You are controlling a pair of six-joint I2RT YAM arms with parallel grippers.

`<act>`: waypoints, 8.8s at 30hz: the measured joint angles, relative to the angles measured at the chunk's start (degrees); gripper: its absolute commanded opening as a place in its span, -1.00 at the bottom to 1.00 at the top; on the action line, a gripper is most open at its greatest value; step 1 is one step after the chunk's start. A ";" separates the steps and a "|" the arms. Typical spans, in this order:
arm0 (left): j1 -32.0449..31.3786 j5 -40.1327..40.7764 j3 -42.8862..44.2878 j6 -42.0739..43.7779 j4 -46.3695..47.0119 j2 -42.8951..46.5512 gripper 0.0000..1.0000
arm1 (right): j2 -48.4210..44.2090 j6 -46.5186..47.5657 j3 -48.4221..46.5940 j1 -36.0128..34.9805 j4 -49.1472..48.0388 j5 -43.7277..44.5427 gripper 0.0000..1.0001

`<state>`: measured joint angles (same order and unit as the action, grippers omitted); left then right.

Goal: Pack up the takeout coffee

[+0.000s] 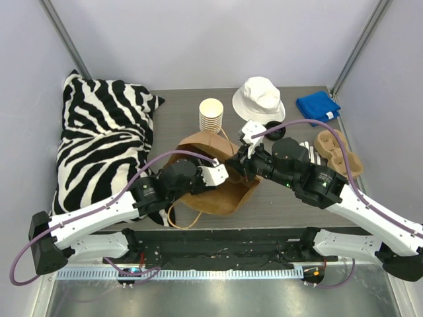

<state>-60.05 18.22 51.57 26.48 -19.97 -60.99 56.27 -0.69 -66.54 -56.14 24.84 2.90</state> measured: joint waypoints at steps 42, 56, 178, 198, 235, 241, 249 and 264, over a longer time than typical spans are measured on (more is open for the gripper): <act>0.00 -23.69 -0.39 24.74 -3.50 -3.02 -1.00 | 0.50 -3.80 0.07 2.29 -0.37 -12.02 -0.98; 0.02 -27.91 1.16 28.11 -5.20 -6.73 -1.00 | 1.11 -3.78 0.57 2.36 -0.50 -13.22 -0.98; 12.98 -32.57 59.19 34.86 -34.38 -58.29 -0.30 | 36.63 -14.67 -19.43 39.76 0.37 -50.99 -0.98; 13.64 -32.63 58.62 33.99 -34.01 -57.86 -0.10 | 36.00 -1.97 -22.40 39.10 2.95 -40.24 -0.98; 15.93 -34.97 59.71 30.51 -35.65 -55.15 0.56 | 33.99 1.64 -19.78 38.99 -2.71 -35.63 -0.98; 16.15 -35.47 58.80 30.47 -35.15 -52.17 0.58 | 33.33 2.56 -18.69 38.99 -4.37 -35.17 -0.98; 16.15 -36.50 58.38 30.10 -34.10 -50.12 0.55 | 32.48 3.58 -17.70 39.01 -5.33 -35.58 -0.98; 16.41 -37.55 52.19 27.26 -28.17 -43.34 0.52 | 30.60 5.20 -15.93 38.99 -6.78 -36.06 -0.98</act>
<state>-43.64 -19.33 103.77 53.74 -48.14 -104.33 86.87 4.51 -82.48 -17.15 18.06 -33.17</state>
